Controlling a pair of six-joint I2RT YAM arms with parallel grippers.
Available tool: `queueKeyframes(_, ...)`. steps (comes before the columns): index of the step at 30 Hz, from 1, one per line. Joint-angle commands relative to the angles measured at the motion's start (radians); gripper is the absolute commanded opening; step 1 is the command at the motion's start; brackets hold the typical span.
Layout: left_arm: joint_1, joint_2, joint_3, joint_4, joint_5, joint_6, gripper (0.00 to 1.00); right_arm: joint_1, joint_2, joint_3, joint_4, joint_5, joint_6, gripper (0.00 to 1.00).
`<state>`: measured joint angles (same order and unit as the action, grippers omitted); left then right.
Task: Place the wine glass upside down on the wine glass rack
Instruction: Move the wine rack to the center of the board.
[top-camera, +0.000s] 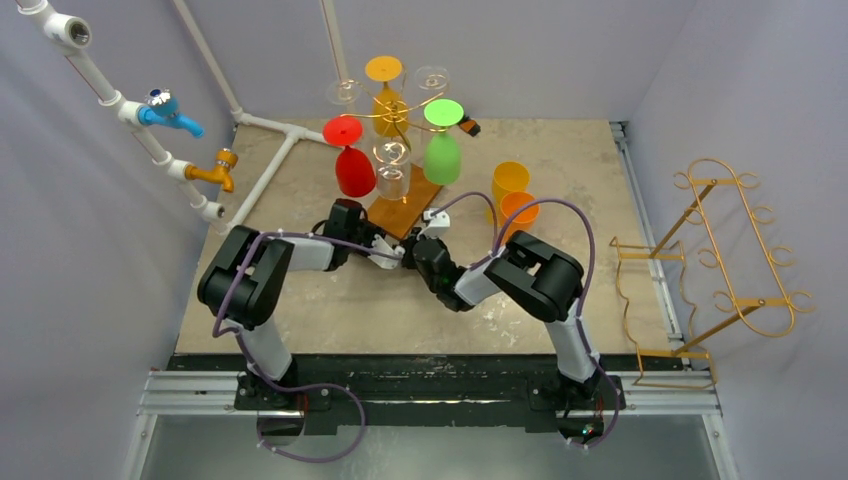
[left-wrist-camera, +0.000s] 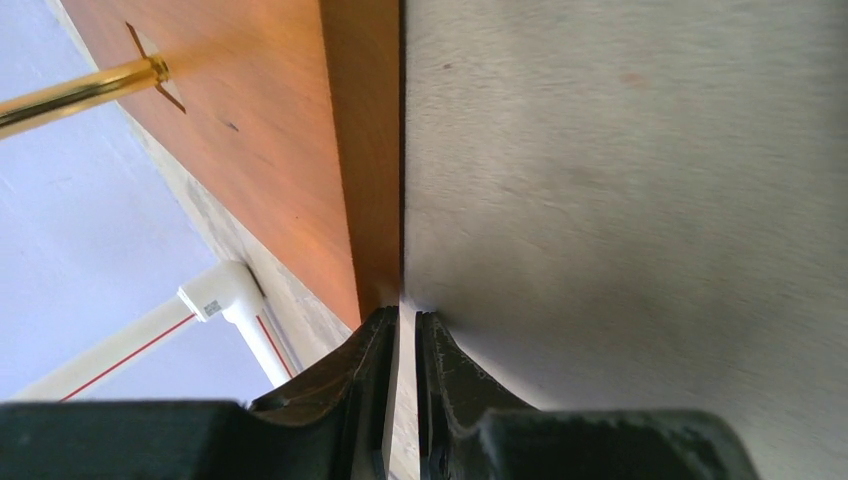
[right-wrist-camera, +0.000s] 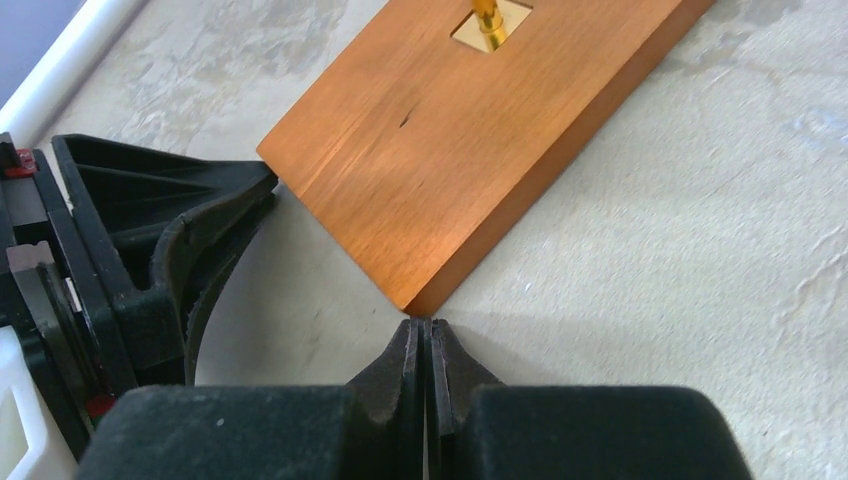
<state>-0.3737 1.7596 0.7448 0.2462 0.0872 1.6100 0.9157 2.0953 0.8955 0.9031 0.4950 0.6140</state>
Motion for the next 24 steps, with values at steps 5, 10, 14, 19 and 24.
queueKeyframes(5, -0.007, 0.086, 0.106, -0.039, -0.010, -0.085, 0.17, -0.047, -0.017, 0.059, -0.032, -0.004, 0.024, 0.07)
queueKeyframes(10, -0.007, 0.120, 0.142, -0.024, -0.012, -0.111, 0.17, -0.078, -0.018, 0.089, -0.065, -0.029, 0.022, 0.08)
queueKeyframes(14, -0.008, 0.143, 0.166, -0.005, -0.012, -0.132, 0.17, -0.103, -0.022, 0.111, -0.082, -0.040, 0.020, 0.08)
queueKeyframes(19, -0.013, 0.168, 0.178, 0.028, -0.013, -0.152, 0.17, -0.115, -0.021, 0.141, -0.107, -0.038, 0.007, 0.09)
queueKeyframes(24, -0.020, 0.192, 0.199, 0.050, -0.021, -0.190, 0.17, -0.123, -0.018, 0.161, -0.124, -0.046, -0.002, 0.09)
